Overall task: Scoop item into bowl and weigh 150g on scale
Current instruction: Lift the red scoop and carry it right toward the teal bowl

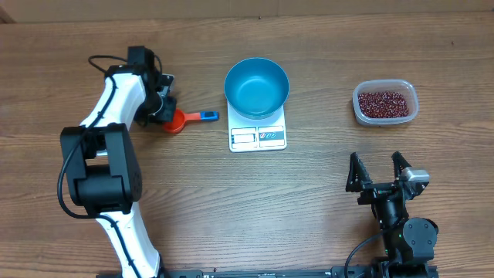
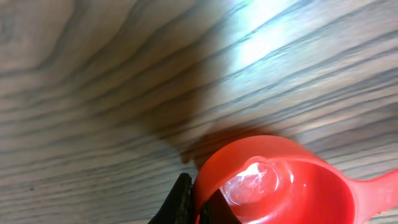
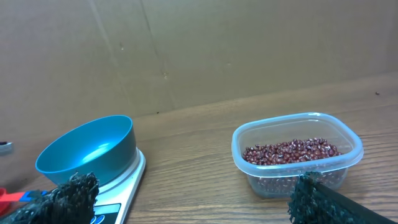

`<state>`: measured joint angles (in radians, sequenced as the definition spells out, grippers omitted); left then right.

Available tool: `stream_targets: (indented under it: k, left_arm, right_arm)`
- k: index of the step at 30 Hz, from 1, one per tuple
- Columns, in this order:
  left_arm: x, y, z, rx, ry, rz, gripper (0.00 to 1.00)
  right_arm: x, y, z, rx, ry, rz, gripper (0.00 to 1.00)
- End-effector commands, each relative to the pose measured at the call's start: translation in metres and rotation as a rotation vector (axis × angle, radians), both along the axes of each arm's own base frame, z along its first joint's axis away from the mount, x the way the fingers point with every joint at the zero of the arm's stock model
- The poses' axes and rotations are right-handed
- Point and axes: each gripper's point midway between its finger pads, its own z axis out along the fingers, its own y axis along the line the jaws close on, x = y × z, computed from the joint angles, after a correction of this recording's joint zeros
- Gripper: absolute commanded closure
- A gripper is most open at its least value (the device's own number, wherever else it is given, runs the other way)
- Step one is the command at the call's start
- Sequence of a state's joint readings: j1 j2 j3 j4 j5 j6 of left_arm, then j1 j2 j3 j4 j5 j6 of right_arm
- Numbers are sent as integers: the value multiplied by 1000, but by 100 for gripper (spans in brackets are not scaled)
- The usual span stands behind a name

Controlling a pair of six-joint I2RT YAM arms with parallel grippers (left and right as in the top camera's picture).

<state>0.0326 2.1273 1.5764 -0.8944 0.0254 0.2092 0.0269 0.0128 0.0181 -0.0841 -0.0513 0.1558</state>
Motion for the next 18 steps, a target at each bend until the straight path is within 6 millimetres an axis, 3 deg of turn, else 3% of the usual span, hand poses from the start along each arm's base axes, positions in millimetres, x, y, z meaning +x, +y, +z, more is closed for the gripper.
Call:
stream_targets:
  k: [1,9,14,18]
  left_arm:
    - [14,-10,38,7,-97,-18,96]
    - [12,-11,88,20,-195,-21,96]
    - [1,10,103,138,-187,6,96]
    - [-4,13,111,150,-189,10,96]
  right_arm:
    - [0,0,-2,-8,-4,0,0]
    - [0,0,-2,-8,-4,0,0]
    - [0,0,-2,-8,-4,0,0]
    - [0,0,-2,-8,-4,0,0]
